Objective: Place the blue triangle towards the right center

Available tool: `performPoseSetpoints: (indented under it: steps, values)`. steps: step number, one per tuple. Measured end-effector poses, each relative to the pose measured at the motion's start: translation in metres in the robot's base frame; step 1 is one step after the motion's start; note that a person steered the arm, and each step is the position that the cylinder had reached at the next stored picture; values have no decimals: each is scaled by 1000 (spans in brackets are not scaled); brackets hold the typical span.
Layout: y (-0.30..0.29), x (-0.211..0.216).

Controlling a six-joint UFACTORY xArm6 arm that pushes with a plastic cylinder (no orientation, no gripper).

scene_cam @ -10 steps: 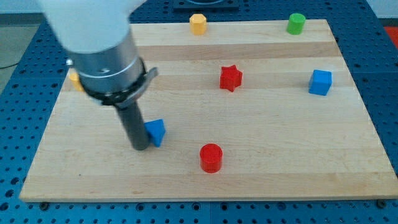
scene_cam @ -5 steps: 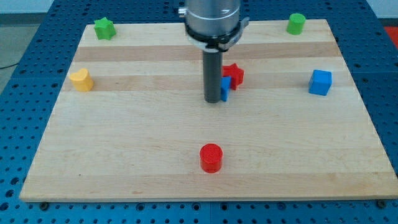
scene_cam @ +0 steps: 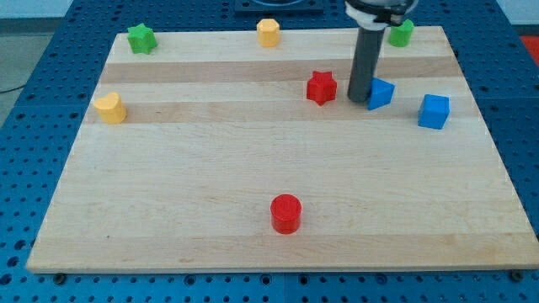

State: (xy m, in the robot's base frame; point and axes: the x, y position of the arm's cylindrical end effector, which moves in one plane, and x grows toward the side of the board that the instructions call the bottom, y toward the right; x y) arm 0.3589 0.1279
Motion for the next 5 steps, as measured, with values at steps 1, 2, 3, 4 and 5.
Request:
performPoseSetpoints:
  steps: [1, 2, 3, 4, 5]
  values:
    - [26, -3]
    - [43, -5]
    - [52, -8]
    - [60, -8]
    - [58, -16]
